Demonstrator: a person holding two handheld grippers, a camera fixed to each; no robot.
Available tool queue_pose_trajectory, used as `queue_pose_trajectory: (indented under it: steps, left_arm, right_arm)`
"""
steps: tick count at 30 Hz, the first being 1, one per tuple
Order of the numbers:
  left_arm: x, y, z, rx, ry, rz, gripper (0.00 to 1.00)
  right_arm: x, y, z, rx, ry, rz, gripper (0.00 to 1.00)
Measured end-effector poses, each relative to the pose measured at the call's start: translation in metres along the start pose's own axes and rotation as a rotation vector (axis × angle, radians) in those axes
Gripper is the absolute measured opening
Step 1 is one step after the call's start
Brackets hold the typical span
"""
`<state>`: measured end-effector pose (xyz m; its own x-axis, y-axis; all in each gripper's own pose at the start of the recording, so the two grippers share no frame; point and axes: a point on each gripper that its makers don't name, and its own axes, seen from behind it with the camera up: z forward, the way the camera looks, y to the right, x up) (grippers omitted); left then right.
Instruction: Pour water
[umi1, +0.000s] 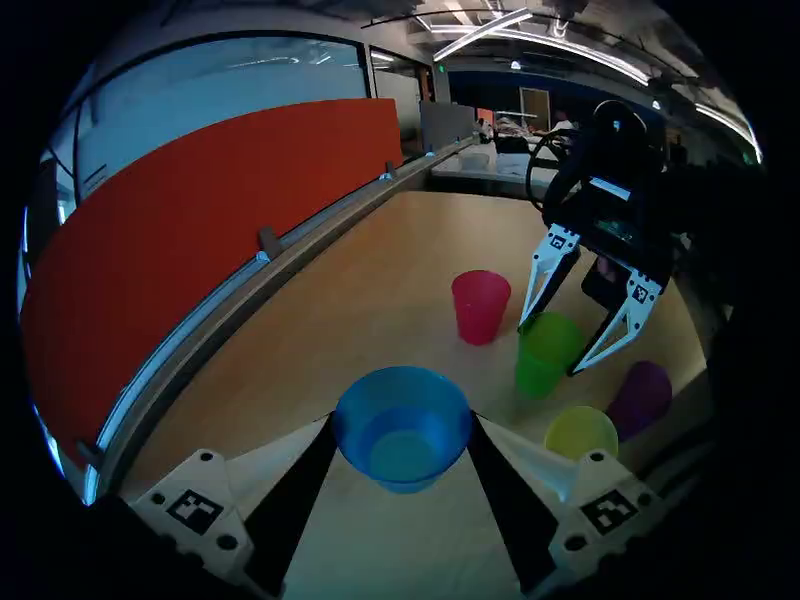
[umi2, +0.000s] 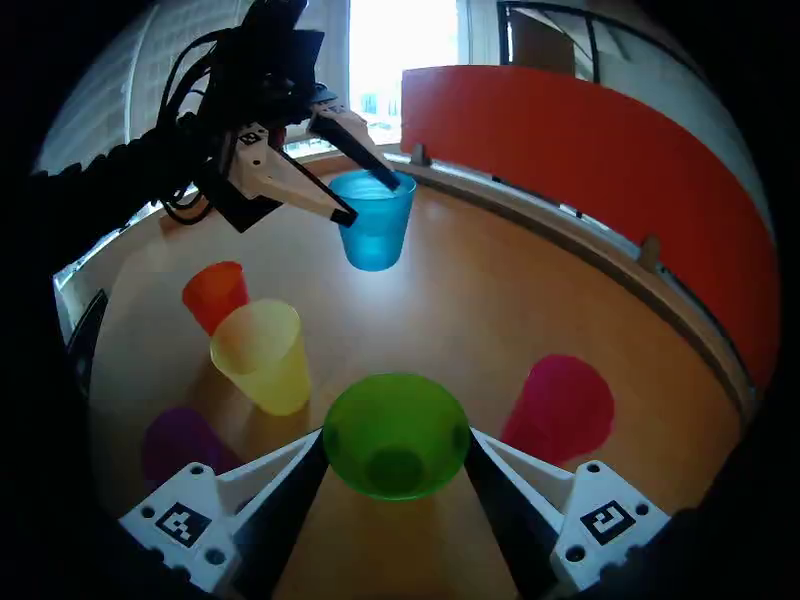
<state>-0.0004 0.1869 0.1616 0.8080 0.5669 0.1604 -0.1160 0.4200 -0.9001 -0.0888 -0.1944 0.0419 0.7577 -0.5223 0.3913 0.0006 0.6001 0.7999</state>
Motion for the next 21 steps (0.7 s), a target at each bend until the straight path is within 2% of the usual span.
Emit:
queue_pose_trajectory:
  steps: [8,21]
  left_arm:
    - [0.005,0.002,-0.01,0.015,0.019,-0.01,0.89]
    - [0.02,0.009,-0.029,0.052,0.089,-0.06,0.88]
  right_arm:
    - [0.016,0.004,-0.013,-0.019,0.045,0.01,0.93]
    - [0.046,0.005,-0.04,-0.054,0.134,-0.002,0.93]
